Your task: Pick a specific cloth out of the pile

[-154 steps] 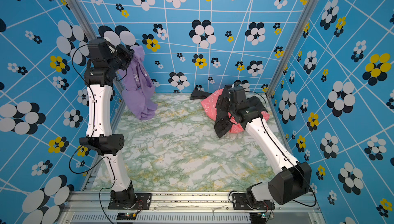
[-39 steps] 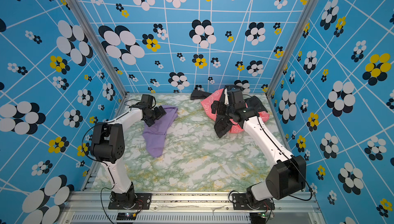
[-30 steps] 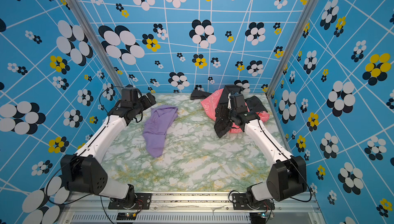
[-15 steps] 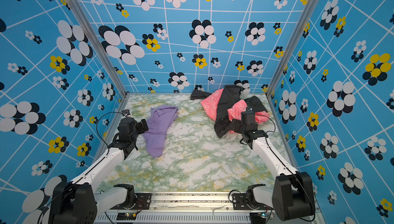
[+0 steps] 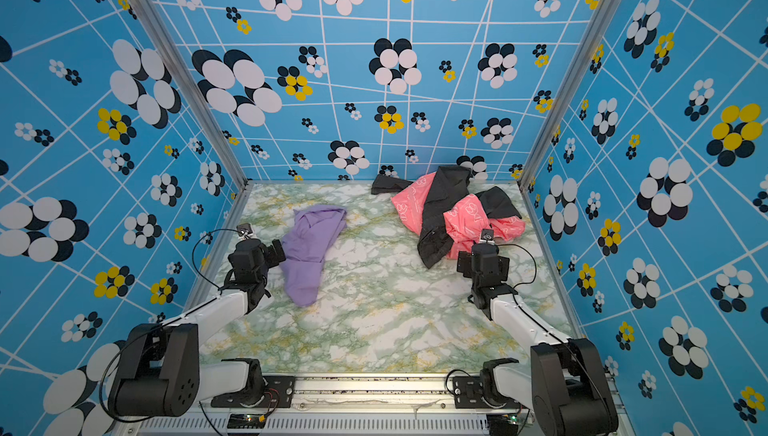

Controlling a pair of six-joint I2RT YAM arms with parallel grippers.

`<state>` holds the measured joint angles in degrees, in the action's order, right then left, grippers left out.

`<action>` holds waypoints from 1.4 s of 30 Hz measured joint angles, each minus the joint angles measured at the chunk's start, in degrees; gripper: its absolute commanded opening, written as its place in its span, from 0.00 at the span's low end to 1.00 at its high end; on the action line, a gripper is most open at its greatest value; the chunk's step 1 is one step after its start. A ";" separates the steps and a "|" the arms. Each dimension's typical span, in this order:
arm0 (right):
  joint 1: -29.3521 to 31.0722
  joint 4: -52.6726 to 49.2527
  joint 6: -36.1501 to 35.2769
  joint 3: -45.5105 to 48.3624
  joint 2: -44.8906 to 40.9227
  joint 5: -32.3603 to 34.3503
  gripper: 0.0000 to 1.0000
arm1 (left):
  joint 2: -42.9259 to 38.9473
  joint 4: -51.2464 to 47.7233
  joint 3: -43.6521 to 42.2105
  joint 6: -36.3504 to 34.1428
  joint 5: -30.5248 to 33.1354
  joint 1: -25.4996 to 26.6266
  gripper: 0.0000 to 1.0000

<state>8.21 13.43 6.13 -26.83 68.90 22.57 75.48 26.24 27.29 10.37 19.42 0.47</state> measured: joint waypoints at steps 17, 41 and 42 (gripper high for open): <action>0.00 15.28 -2.99 -2.14 14.29 0.24 0.99 | 8.00 12.74 -0.72 -4.20 -7.30 -0.31 0.99; -3.32 37.20 -6.45 7.41 19.28 -4.33 0.99 | 12.48 26.93 -5.66 -7.69 -9.97 1.81 0.99; -3.32 37.38 -6.43 7.39 19.32 -4.63 0.99 | 12.48 26.99 -5.68 -7.89 -9.99 1.81 0.99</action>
<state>4.89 50.81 -0.30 -19.44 88.23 17.93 87.96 53.23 21.61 2.48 9.43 2.28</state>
